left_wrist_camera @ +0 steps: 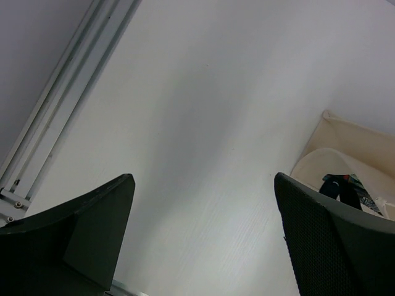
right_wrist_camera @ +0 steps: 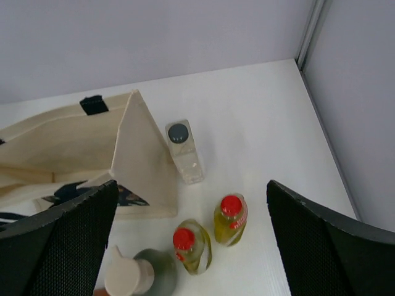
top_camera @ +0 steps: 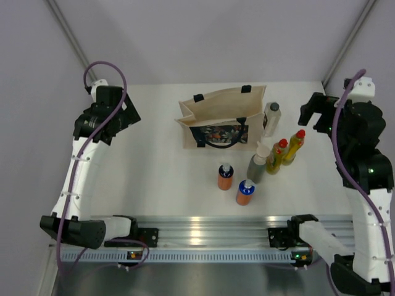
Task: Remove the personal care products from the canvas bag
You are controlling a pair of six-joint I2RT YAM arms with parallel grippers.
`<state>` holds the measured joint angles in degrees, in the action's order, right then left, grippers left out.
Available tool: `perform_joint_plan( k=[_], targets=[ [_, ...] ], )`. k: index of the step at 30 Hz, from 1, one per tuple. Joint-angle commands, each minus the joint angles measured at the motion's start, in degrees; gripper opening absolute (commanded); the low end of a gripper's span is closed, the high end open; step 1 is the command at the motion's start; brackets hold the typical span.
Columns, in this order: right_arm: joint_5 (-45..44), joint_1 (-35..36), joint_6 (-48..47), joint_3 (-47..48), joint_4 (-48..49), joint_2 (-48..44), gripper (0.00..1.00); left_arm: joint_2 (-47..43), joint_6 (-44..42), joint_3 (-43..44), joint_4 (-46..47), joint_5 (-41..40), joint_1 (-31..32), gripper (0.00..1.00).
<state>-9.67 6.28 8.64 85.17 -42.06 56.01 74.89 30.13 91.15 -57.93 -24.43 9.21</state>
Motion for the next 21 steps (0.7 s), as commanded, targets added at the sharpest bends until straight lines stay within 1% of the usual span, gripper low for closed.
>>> perform_joint_plan(
  k=[1, 4, 5, 8, 12, 14, 17, 21],
  targets=[
    [-2.27, 0.48, 0.5, -7.01, -7.33, -8.33, 0.99, -4.83, -2.53, -5.17, -0.51, -1.42, 0.19, 0.99],
    [-4.56, 0.57, -0.64, -12.11, -8.47, -13.72, 0.99, -7.99, -2.53, -9.32, -0.69, -0.28, 0.63, 0.99],
    [-4.39, 0.48, -1.78, -12.74, -10.13, -16.34, 1.0, -8.7, -1.84, -11.5, -0.87, 0.42, 0.72, 0.99],
    [-1.76, 0.48, -2.84, -15.55, -13.46, -20.23, 1.0, -11.08, -1.04, -14.95, -0.87, 1.49, 0.81, 0.99],
    [-0.61, 0.57, -1.0, -19.5, -17.95, -21.91, 1.0, -13.01, -1.13, -16.36, -1.13, -1.49, 1.25, 0.99],
    [-0.53, 0.57, 1.63, -20.39, -18.32, -23.13, 0.99, -14.42, -1.39, -16.88, -1.31, -2.81, 1.51, 0.99],
    [-1.04, 0.57, 1.9, -19.51, -18.93, -23.58, 0.99, -17.58, -0.51, -18.82, -1.22, -3.17, 1.6, 0.99],
    [-0.09, 0.48, 4.88, -19.16, -21.91, -22.52, 0.99, -20.92, -0.86, -20.05, -1.22, -3.87, 1.86, 0.99]
  ],
)
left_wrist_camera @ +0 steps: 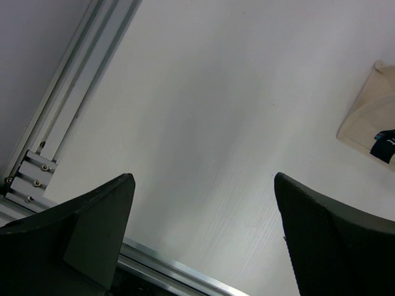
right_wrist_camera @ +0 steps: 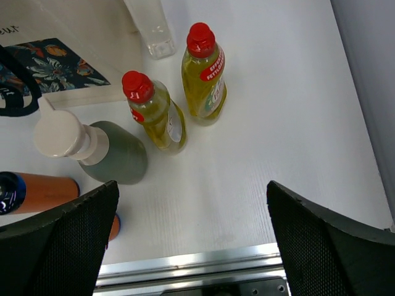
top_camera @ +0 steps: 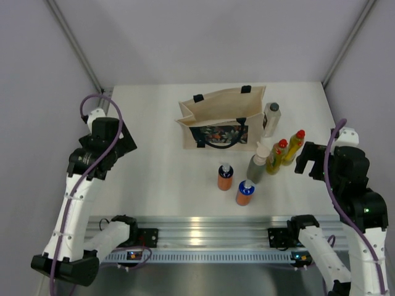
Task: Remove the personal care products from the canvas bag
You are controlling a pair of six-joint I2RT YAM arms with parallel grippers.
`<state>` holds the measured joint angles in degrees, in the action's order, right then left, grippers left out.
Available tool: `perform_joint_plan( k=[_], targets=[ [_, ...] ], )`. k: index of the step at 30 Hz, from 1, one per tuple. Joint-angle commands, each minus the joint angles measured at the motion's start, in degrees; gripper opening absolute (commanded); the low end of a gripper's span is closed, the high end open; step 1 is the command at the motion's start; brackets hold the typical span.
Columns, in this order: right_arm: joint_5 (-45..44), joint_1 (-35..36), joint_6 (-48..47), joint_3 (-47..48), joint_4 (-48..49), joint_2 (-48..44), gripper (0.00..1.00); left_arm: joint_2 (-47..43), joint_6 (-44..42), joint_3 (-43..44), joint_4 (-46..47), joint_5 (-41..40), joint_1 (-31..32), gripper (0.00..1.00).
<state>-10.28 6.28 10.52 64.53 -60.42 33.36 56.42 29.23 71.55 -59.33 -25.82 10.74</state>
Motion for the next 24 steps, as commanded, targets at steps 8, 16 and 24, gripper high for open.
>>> perform_joint_plan(
  k=[8, 16, 24],
  targets=[
    [-1.23, 0.57, 4.07, 0.77, -3.65, -2.78, 1.0, -7.29, -1.46, 1.93, -0.08, -2.57, 0.33, 0.99],
    [-0.09, 0.57, 3.19, 1.21, -3.56, -1.11, 0.99, -10.9, -0.58, -2.29, -0.08, -2.65, 0.33, 0.99],
    [-1.58, 0.57, 0.55, 3.32, -3.56, -1.46, 0.99, -12.21, -0.32, -2.47, 0.0, -1.6, 0.33, 0.99]
  ],
)
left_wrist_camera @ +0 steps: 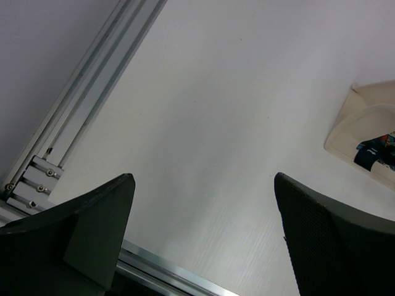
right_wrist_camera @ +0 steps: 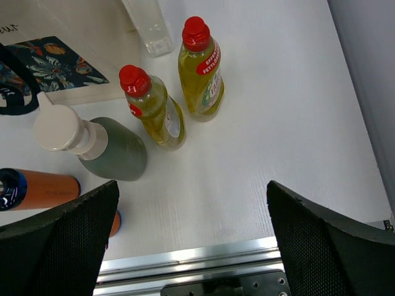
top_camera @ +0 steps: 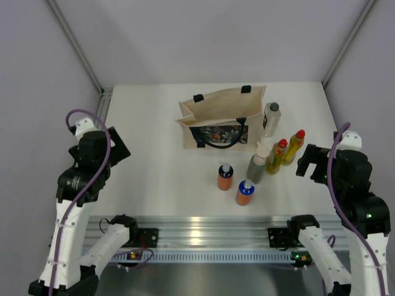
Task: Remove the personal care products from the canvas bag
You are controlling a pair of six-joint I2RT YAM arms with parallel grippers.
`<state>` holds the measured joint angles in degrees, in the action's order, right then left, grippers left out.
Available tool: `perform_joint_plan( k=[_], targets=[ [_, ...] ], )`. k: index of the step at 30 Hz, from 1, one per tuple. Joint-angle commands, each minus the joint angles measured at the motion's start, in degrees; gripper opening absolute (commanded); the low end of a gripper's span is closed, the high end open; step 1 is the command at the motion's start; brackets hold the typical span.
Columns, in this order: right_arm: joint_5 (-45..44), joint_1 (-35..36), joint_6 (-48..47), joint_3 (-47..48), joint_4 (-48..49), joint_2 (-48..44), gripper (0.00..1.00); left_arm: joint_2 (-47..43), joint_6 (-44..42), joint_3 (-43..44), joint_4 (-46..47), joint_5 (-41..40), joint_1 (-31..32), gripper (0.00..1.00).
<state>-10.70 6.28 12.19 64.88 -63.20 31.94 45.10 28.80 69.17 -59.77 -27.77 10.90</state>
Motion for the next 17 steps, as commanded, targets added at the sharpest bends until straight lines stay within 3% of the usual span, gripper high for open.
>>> perform_joint_plan(
  k=[1, 17],
  targets=[
    [-1.17, 0.48, -1.02, 2.88, -0.87, -0.21, 0.99, -0.89, 0.03, 0.0, 0.35, 0.26, 0.18, 0.99],
    [-0.9, 0.48, -0.76, 2.7, -0.87, -1.09, 1.0, -0.28, 0.12, 1.32, 0.35, -0.44, 0.18, 0.99]
  ],
)
